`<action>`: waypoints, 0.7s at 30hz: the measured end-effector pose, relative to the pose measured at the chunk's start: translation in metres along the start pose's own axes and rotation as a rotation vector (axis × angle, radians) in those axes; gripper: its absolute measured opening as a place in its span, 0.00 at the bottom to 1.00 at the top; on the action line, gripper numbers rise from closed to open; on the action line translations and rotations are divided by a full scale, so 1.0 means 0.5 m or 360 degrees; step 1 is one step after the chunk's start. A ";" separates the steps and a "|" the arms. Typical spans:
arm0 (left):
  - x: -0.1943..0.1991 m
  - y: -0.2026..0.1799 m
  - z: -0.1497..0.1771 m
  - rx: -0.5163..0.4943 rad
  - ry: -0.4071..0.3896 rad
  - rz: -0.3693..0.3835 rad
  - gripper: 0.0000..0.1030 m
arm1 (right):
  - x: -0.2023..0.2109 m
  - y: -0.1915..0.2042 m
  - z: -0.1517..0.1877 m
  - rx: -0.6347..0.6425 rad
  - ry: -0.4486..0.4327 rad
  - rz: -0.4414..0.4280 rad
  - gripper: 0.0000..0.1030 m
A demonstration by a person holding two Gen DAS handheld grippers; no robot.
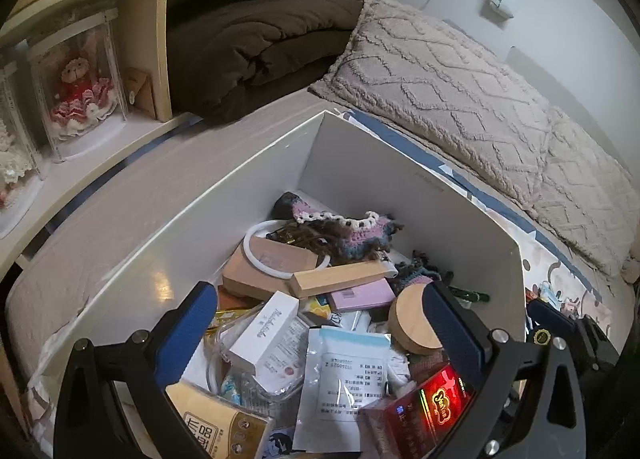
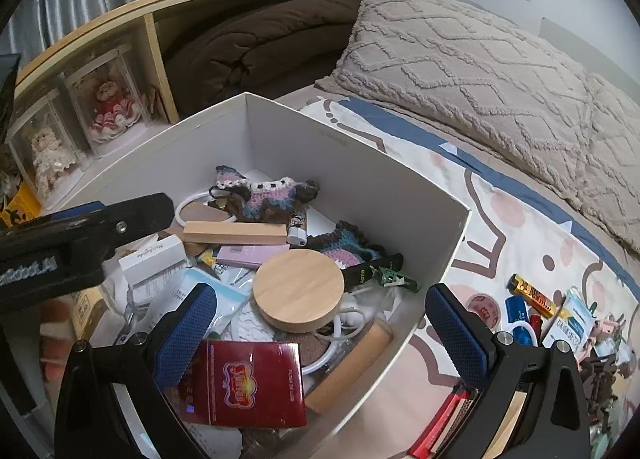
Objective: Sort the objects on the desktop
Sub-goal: 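Withdraw both tools from the shoebox back toward the pile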
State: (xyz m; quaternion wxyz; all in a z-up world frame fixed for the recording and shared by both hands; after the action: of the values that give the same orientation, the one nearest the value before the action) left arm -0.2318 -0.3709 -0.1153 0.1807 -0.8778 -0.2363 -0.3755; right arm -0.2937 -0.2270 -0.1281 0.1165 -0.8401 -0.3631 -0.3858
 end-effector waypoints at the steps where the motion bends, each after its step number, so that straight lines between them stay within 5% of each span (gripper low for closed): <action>1: 0.003 0.001 -0.002 0.0003 -0.0013 0.0000 1.00 | 0.001 0.002 0.001 0.0010 -0.0003 0.0002 1.00; 21: 0.056 -0.005 0.001 -0.0075 -0.0119 -0.0083 1.00 | 0.074 0.002 -0.011 0.0008 -0.0141 0.0029 1.00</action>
State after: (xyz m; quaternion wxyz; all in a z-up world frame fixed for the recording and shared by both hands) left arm -0.2159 -0.3605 -0.0943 0.1410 -0.8888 -0.2567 -0.3524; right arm -0.2800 -0.2112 -0.0971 0.1059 -0.8593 -0.3611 -0.3464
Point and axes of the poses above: each gripper's, at about its wrist camera, not at the fingertips, and x roughly against the way its jaws point, y to its left, z to its underside, the point moved 10 cm from there along -x, roughly the way its jaws point, and after that the axes turned 4 degrees about -z, right-handed, at the moved point
